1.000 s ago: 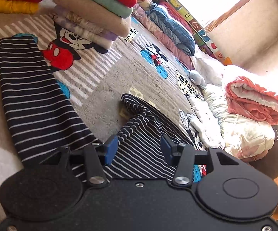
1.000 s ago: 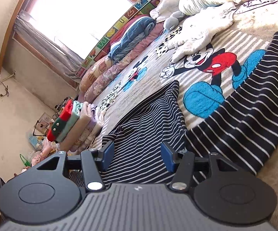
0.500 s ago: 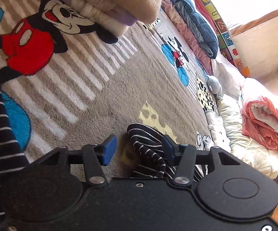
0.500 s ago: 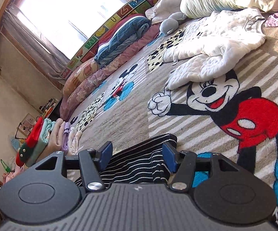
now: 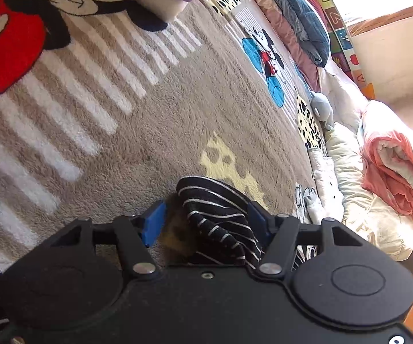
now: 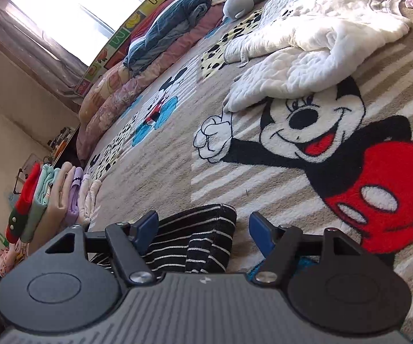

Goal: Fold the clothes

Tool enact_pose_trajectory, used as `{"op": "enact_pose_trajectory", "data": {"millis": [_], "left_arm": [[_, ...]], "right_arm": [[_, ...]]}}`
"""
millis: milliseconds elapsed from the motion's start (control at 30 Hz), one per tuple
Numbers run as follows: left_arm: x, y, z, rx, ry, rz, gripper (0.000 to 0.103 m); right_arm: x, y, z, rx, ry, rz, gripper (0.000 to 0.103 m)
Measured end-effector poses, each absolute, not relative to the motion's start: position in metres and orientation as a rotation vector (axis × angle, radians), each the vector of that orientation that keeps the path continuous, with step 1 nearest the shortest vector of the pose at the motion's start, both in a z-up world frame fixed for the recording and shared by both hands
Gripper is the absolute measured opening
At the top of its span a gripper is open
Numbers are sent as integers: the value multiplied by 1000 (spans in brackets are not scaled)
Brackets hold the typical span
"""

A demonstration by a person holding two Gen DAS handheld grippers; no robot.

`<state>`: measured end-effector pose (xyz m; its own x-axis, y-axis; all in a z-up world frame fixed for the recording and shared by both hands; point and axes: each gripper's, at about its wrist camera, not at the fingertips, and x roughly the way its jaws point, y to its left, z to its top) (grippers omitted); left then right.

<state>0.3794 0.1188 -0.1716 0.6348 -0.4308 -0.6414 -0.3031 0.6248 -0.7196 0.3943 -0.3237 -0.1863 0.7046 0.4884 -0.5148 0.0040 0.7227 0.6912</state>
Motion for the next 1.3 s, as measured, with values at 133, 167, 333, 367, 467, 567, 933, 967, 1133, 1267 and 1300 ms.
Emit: {"op": "enact_pose_trajectory", "data": {"millis": [133, 167, 333, 367, 467, 567, 933, 967, 1133, 1267, 1300], "left_arm": [[389, 114, -168, -890, 892, -115, 56], [391, 112, -168, -872, 886, -127, 44], [396, 105, -172, -807, 863, -197, 8], [396, 104, -171, -791, 849, -210, 7], [393, 99, -153, -692, 761, -274, 5], [389, 85, -128, -448, 634, -314, 5], [408, 105, -151, -433, 643, -278, 5], [412, 109, -158, -455, 680, -236, 7], [410, 110, -164, -389, 734, -108, 15], [401, 115, -145, -363, 690, -76, 15], [399, 114, -141, -362, 681, -95, 15]], "right_arm": [[399, -321, -188, 703, 756, 337, 52], [400, -321, -187, 698, 752, 352, 47], [400, -321, -189, 680, 731, 380, 18], [400, -322, -189, 689, 720, 382, 17], [396, -327, -183, 744, 660, 409, 15], [392, -331, -167, 756, 585, 437, 14], [398, -338, -172, 704, 579, 399, 14], [400, -337, -177, 684, 594, 367, 14], [405, -335, -198, 645, 685, 258, 21], [394, -340, -176, 595, 600, 205, 31], [393, -340, -173, 586, 586, 216, 31]]}}
